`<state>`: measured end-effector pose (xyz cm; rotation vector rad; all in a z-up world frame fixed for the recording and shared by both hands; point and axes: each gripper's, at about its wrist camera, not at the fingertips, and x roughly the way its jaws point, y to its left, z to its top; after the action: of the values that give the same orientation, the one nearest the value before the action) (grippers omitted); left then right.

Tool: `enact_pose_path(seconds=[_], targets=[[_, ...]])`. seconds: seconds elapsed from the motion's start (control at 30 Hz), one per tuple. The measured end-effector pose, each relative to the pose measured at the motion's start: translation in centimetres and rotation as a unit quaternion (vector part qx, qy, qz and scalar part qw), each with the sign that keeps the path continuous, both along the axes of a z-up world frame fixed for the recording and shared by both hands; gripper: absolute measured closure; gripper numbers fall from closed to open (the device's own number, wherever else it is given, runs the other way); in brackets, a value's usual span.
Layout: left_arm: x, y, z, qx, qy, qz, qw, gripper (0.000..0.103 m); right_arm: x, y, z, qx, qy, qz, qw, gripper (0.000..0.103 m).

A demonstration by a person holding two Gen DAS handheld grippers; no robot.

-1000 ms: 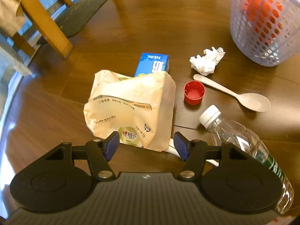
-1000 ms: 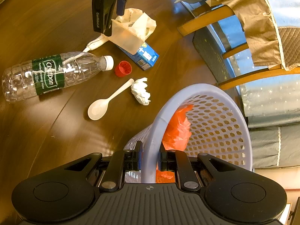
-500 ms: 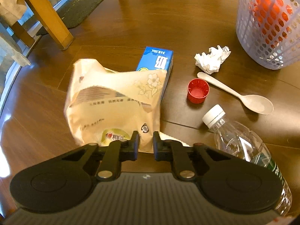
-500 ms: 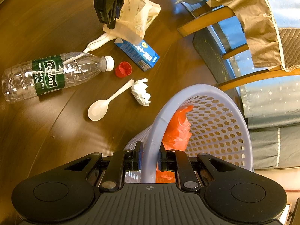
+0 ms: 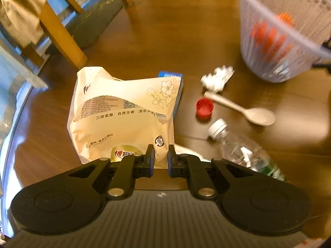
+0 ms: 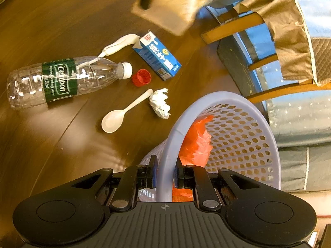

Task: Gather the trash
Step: 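Close the left tool on the paper bread bag, then carry the paper bag with the left tool into the wastebasket and release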

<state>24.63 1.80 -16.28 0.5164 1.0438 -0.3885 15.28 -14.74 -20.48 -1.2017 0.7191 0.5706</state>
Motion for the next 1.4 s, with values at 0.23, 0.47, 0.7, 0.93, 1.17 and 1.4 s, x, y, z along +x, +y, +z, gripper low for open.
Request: enact_pose_path(seconds=[0.23,0.47,0.7,0.93,1.17,1.4], targets=[[-1.1,-2.8,7.1,-0.029,-0.023,-0.051,0.9980,0.094,-0.3,-0.1,0.1,-0.001,-0.002,0.007,1.000,0.092],[-2.0,-7.2,11.7,-0.054,-0.025,-0.134,0.9892,0.094,-1.1,0.1,0.2,-0.003,0.000,0.024,1.000,0.092],[-2.3,-12.9,13.0,-0.060,-0.021,-0.220,0.9734,0.094,-1.8,-0.1,0.3,-0.003,0.000,0.033,0.999,0.093],[-1.8,-17.0,12.0,-0.074,-0.009,-0.267,0.9608,0.087,-2.0,0.0,0.6,0.001,0.001,0.033,0.999,0.093],[-1.3,-17.3,12.0,-0.092,-0.021,-0.256,0.9620,0.080,-1.6,0.0,0.5,0.005,0.000,0.027,1.000,0.093],[-1.2,-13.6,12.1,-0.084,-0.034,-0.206,0.9743,0.078,-1.7,0.1,0.5,0.006,0.001,0.027,1.000,0.093]])
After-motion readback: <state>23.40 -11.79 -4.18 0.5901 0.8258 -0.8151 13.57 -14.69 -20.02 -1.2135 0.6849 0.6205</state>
